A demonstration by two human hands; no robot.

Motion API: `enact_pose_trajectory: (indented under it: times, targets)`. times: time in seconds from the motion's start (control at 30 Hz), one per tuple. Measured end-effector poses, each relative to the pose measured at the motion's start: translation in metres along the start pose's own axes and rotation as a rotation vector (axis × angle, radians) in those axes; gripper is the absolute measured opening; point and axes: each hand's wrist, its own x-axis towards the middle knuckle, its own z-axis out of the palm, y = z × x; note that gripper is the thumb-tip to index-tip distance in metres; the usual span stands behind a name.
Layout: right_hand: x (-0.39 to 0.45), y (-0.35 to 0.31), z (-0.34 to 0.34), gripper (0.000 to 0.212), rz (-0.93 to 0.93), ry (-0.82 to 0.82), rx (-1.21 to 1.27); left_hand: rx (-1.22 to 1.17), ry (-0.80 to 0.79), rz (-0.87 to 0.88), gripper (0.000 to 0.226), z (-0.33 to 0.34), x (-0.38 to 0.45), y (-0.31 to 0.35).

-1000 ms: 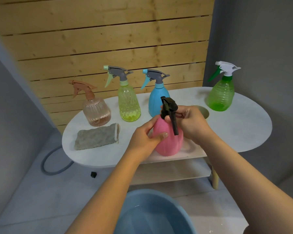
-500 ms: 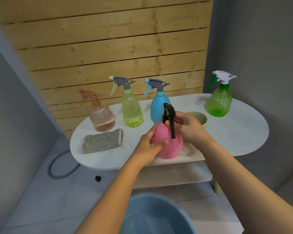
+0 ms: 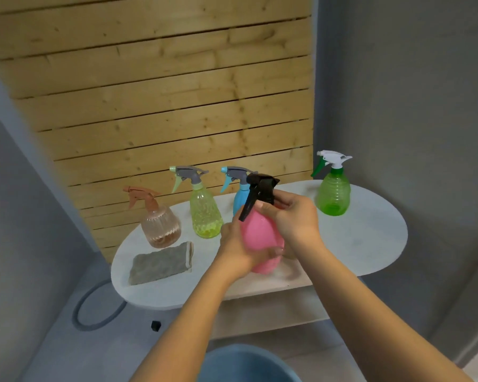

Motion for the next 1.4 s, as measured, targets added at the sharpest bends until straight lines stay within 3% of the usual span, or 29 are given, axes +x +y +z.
enact_pose_trajectory:
  times: [0.1, 0.2, 0.43, 0.63, 0.8, 1.13, 1.33, 1.4]
  targets:
    - [0.015, -0.025, -0.015, 0.042, -0.098, 0.049, -0.147, -0.076, 0.054, 0.068, 0.081, -0.003, 0.019, 0.026]
    - [0.039, -0.054, -0.038, 0.039, -0.172, -0.003, -0.128, -0.105, 0.075, 0.107, 0.081, -0.006, 0.047, 0.050]
    - [0.105, -0.042, -0.069, 0.047, 0.112, -0.274, -0.284, -0.244, 0.041, 0.125, 0.084, 0.021, 0.116, 0.082]
    - [0.132, 0.001, -0.066, 0.049, 0.165, -0.193, -0.235, -0.307, -0.100, 0.094, 0.077, 0.049, 0.155, 0.056]
    - [0.140, 0.034, -0.056, 0.050, 0.200, -0.185, -0.274, -0.279, -0.201, -0.013, 0.084, 0.060, 0.173, 0.030]
    - [0.156, 0.085, -0.052, 0.048, 0.246, -0.133, -0.260, -0.300, -0.284, -0.092, 0.085, 0.075, 0.186, 0.004]
    - [0.156, 0.091, -0.051, 0.053, 0.258, -0.129, -0.234, -0.281, -0.294, -0.202, 0.101, 0.078, 0.187, 0.008]
    - [0.152, 0.093, -0.051, 0.055, 0.249, -0.111, -0.247, -0.176, -0.255, -0.244, 0.086, 0.077, 0.182, 0.016]
